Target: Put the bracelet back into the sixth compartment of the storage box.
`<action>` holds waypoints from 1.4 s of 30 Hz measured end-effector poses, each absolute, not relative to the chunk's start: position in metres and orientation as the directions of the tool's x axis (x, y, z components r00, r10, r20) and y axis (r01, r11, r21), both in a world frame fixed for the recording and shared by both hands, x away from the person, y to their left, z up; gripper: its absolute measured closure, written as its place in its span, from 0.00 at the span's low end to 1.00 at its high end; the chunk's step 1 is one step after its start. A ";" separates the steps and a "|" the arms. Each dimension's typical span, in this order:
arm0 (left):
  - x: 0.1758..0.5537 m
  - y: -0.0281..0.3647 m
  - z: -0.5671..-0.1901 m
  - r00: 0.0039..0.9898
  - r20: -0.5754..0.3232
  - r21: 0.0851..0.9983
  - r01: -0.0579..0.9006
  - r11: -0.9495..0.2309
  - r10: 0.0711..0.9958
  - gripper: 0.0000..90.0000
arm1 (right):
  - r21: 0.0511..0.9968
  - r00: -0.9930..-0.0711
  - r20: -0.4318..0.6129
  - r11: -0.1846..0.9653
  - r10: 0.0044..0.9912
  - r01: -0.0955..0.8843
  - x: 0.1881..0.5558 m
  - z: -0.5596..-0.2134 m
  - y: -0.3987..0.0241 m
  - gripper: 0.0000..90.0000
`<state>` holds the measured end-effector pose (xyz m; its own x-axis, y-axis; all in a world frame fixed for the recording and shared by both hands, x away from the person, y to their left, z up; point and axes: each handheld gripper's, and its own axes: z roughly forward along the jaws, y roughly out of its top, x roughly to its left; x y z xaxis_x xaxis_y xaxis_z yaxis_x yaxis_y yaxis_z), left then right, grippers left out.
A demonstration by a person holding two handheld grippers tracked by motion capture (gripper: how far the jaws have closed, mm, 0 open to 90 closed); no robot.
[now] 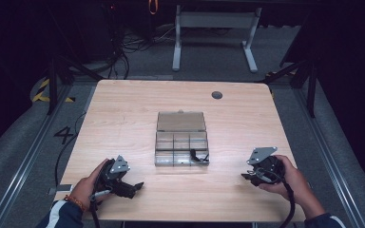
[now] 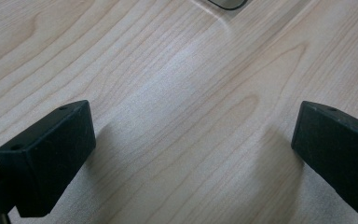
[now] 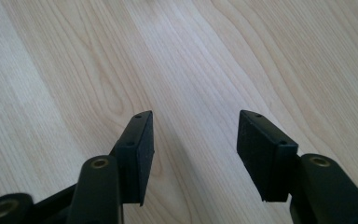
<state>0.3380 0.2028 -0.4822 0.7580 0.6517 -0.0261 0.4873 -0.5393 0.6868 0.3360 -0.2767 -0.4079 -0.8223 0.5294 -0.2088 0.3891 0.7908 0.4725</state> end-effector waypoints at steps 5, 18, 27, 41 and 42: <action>0.338 0.203 -0.482 0.758 -0.026 0.687 0.487 -0.540 0.652 0.00 | 0.479 -0.810 -0.209 0.779 0.549 0.405 0.330 -0.412 -0.290 0.49; 0.338 0.203 -0.482 0.758 -0.026 0.687 0.487 -0.539 0.652 0.00 | 0.526 -0.761 -0.170 0.711 0.626 0.467 0.314 -0.430 -0.325 0.44; 0.338 0.203 -0.482 0.758 -0.026 0.687 0.488 -0.539 0.652 0.00 | 0.600 -0.722 -0.151 0.643 0.675 0.475 0.298 -0.449 -0.343 0.38; 0.338 0.203 -0.482 0.758 -0.026 0.687 0.487 -0.539 0.652 0.00 | 0.746 -0.639 -0.028 0.442 0.768 0.499 0.288 -0.469 -0.369 0.25; 0.338 0.203 -0.482 0.759 -0.025 0.686 0.487 -0.541 0.651 0.00 | 0.745 -0.639 -0.028 0.442 0.769 0.499 0.288 -0.470 -0.369 0.25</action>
